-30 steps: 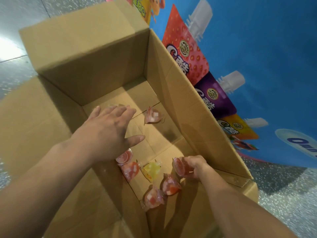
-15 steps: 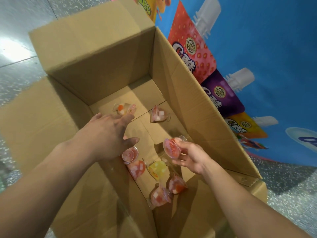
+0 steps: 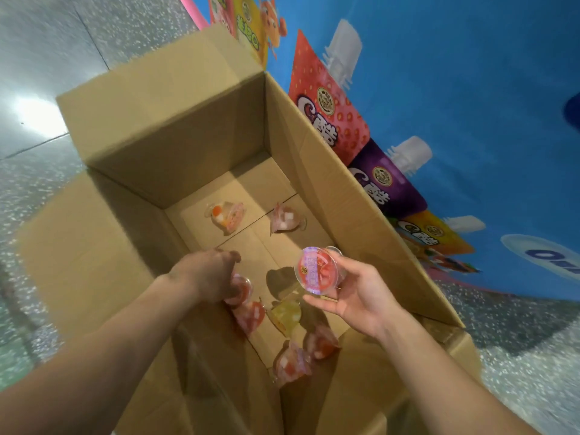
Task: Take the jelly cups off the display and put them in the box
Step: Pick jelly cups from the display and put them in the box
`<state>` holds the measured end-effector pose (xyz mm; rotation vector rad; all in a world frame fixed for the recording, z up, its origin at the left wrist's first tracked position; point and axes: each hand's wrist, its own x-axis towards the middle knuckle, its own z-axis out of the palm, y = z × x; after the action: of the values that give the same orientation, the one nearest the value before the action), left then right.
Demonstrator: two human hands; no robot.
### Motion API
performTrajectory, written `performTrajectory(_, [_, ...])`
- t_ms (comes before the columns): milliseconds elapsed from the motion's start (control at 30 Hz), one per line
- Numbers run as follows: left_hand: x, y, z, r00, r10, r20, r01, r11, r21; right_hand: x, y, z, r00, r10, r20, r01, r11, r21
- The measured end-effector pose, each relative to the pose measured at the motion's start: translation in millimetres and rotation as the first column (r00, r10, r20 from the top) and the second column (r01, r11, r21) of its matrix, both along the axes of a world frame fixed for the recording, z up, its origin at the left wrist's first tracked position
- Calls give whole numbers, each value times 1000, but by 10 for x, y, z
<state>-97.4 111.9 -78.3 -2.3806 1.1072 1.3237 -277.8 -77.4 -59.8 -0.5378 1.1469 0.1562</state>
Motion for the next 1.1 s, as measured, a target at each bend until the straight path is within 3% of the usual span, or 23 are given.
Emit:
performTrajectory(100, [-81, -60, -223, 992, -124, -6, 123, 975, 185, -56, -86, 5, 999, -37, 8, 37, 999, 11])
performTrajectory(167, [-62, -164, -308, 997, -71, -8, 71, 969, 238, -95, -143, -23, 998, -69, 2, 69, 997, 26])
performTrajectory(467, [-263, -379, -812, 999, -17, 49, 3, 960, 280, -139, -287, -78, 991, -135, 3, 135, 988, 78])
performTrajectory(700, [-417, -428, -907, 982, -94, 161, 44, 957, 288, -124, -418, -48, 993, -120, 14, 119, 992, 41])
performTrajectory(767, [-376, -415, -889, 989, -29, 147, -4, 975, 221, -114, -444, -55, 993, -118, 9, 118, 993, 28])
performTrajectory(867, [-266, -415, -714, 971, 214, 108, -221, 974, 54, -66, -451, -26, 993, -120, -1, 120, 993, 13])
performTrajectory(1100, [-82, -288, -85, 806, 592, -30, -588, 792, -167, 52, -295, 384, 988, -151, -13, 152, 988, 26])
